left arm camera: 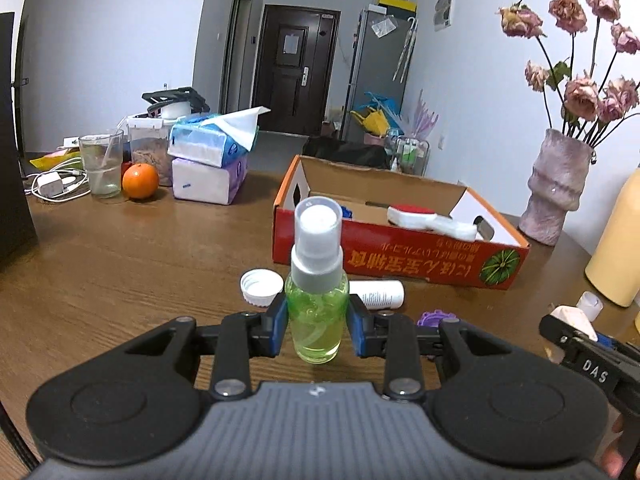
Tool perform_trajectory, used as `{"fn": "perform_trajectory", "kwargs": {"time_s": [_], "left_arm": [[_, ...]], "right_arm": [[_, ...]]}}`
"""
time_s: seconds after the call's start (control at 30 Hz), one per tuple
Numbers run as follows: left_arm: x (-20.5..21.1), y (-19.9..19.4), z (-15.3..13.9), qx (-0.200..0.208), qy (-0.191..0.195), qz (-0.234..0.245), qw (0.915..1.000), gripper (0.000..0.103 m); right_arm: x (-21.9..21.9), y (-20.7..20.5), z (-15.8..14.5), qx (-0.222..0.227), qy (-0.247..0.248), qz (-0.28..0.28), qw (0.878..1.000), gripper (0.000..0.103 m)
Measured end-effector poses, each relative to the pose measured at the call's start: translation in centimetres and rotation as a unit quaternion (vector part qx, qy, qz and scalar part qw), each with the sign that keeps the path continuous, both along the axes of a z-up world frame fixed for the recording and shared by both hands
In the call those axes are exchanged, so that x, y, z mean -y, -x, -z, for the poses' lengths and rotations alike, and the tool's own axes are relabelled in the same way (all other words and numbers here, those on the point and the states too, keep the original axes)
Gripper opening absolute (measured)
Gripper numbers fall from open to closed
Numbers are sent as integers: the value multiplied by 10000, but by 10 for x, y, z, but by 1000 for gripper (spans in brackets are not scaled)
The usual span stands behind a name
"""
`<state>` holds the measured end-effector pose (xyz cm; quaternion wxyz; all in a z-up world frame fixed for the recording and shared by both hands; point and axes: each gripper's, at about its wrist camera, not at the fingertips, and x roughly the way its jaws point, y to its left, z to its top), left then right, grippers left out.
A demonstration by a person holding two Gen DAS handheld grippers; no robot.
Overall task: Organize rigid objects
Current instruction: 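Carry the green spray bottle and white cube with both tools over the box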
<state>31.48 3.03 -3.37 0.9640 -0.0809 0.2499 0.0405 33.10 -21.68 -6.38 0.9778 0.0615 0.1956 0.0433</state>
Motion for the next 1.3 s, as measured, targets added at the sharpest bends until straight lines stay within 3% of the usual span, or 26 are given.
{"fn": "perform_trajectory", "kwargs": {"time_s": [0.77,1.3], "left_arm": [[10,-33,-41,377,239,155,9989,32],[4,-75,-44,457,344,80,9983,32]], "right_arm": [[-19,-22,-29,329,-103,-250,9991,38],[-24,-66,-39,467,-188,-427,9978,38]]}}
